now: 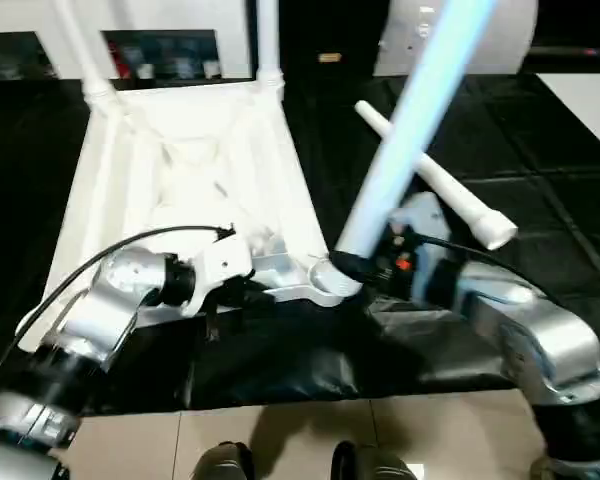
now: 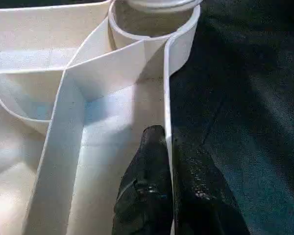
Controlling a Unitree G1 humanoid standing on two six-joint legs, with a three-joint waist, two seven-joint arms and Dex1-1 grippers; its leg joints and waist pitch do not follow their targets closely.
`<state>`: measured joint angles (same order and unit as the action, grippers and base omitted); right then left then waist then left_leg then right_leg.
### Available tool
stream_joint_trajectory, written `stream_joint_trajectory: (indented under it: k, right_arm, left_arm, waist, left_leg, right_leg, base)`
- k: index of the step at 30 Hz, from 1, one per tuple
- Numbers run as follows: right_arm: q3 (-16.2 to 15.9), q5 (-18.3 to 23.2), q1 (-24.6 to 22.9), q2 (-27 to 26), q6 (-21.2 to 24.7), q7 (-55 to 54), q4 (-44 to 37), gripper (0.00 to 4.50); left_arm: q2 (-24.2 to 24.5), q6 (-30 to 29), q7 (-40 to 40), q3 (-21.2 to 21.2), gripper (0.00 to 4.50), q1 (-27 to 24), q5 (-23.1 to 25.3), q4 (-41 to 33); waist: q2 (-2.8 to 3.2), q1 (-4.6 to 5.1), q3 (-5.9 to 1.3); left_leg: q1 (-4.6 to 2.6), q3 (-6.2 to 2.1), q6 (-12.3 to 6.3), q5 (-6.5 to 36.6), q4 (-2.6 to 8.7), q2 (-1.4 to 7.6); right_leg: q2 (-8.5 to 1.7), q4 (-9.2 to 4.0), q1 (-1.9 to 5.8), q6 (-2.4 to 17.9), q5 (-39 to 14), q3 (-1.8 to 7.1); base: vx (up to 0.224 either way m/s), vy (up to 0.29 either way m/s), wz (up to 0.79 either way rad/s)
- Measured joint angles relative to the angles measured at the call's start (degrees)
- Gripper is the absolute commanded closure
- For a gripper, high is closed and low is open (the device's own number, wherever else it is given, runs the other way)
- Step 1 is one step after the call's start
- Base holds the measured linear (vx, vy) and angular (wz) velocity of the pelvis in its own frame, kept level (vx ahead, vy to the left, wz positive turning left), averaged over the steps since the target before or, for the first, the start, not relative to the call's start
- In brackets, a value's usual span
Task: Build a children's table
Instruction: Insert table leg to table base
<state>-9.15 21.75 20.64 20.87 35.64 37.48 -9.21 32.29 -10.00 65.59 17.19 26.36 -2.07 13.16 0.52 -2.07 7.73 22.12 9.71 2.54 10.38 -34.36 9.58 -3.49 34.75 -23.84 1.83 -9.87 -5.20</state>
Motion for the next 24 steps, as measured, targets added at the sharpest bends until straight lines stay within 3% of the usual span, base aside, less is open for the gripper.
stream_joint_trajectory:
  k: [2,5,11,18,24]
  right_arm:
    - [-0.3,-0.3,0.6,-1.0,-0.4,-0.2,1.4,2.59]
    - [-0.5,-0.8,1.2,-2.2,-1.4,-0.8,3.2,2.59]
    - [-1.7,-2.2,1.5,-2.1,-2.6,-0.6,3.7,2.59]
    - [-2.2,-2.8,1.5,-1.9,-3.3,0.2,3.7,2.59]
    - [-2.6,-3.4,1.6,-1.7,-4.0,0.7,4.0,2.59]
  left_arm:
    - [-0.1,-1.1,-0.1,-0.2,4.5,-0.2,0.0,-0.7]
    - [-0.1,-2.0,-0.1,-0.5,3.95,-0.2,-0.2,-0.9]
    - [-0.3,-2.0,0.0,-0.5,3.78,-0.4,-0.5,-0.8]
    - [0.4,-2.1,0.3,-0.4,4.44,0.0,-0.2,-0.4]
    - [0.4,-2.2,0.6,-0.4,4.5,0.3,-0.6,0.2]
  waist:
    - [0.0,0.02,0.0]
    - [0.01,0.05,0.0]
    - [-0.04,0.19,0.02]
    - [-0.04,0.32,0.02]
    - [-0.04,0.37,0.02]
  left_leg:
    - [0.0,0.0,0.0,0.0,0.02,-0.01]
    - [0.02,0.04,0.0,0.0,0.06,-0.02]
    - [-0.04,0.04,0.01,0.0,0.05,0.01]
    - [-0.06,0.04,0.01,0.0,0.13,0.01]
    - [-0.08,0.05,0.01,0.0,0.13,0.02]
  right_leg:
    - [0.0,-0.02,0.0,0.0,0.0,0.01]
    - [0.0,-0.04,-0.04,0.0,0.0,0.05]
    - [0.01,-0.04,-0.02,0.0,0.0,0.04]
    - [0.03,-0.04,-0.03,0.0,0.0,0.05]
    - [0.03,-0.04,-0.03,0.0,0.0,0.05]
  base:
    - [0.0,0.0,0.0]
    - [0.0,0.0,0.0]
    - [0.0,0.0,0.0]
    - [0.0,0.0,0.0]
    - [0.0,0.0,0.0]
